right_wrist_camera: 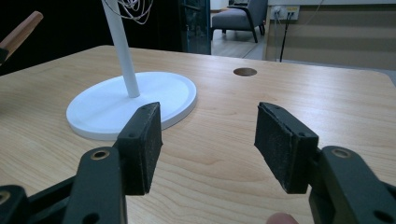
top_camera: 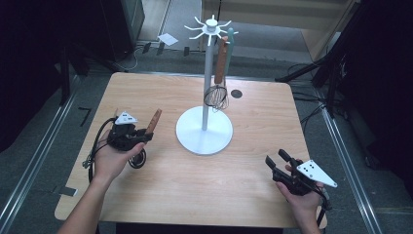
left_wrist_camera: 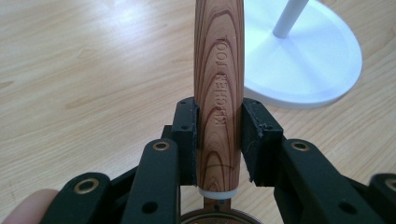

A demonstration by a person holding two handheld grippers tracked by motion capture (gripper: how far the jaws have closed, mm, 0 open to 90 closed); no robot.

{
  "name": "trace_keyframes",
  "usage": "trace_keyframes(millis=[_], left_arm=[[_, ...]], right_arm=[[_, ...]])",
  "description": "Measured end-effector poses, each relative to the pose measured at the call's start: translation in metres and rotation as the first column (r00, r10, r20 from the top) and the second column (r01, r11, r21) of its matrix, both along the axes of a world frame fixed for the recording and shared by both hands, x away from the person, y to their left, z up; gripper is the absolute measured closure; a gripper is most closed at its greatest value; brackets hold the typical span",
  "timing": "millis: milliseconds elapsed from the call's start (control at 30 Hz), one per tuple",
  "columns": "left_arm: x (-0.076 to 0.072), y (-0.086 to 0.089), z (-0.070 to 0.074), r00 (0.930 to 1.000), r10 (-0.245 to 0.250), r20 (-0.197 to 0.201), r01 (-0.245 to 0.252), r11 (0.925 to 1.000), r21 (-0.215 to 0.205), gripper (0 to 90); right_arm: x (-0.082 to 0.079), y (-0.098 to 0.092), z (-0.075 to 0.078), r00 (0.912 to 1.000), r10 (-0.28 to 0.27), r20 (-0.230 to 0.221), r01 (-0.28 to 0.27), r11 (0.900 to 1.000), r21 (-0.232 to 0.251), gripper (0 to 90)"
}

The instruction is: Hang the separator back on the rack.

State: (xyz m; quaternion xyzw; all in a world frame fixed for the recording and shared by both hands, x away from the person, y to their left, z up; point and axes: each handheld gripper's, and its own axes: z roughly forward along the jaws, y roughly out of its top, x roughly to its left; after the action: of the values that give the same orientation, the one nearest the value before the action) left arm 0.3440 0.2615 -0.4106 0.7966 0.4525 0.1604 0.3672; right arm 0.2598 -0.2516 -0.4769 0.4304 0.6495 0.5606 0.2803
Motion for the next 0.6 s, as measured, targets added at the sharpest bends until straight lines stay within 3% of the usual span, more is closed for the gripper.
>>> trace_keyframes(millis=[233, 433, 600], left_arm=[[-0.005, -0.002, -0.001, 0.9968, 0.006, 0.079, -0.002, 0.9992, -0.04, 70.2], [-0.011, -0.002, 0.004, 0.9855, 0.023, 0.168, -0.005, 0.9942, -0.108, 70.2], [-0.012, -0.005, 0.008, 0.9795, 0.021, 0.201, 0.011, 0.9878, -0.156, 70.2]], right_arm=[[-0.001, 0.0, 0.0, 1.0, 0.0, 0.003, 0.0, 1.0, 0.001, 42.1], [-0.001, 0.0, 0.0, 1.0, 0.001, 0.005, -0.001, 1.0, 0.0, 42.1], [-0.001, 0.0, 0.001, 0.9999, 0.006, 0.01, -0.006, 1.0, -0.005, 42.0]])
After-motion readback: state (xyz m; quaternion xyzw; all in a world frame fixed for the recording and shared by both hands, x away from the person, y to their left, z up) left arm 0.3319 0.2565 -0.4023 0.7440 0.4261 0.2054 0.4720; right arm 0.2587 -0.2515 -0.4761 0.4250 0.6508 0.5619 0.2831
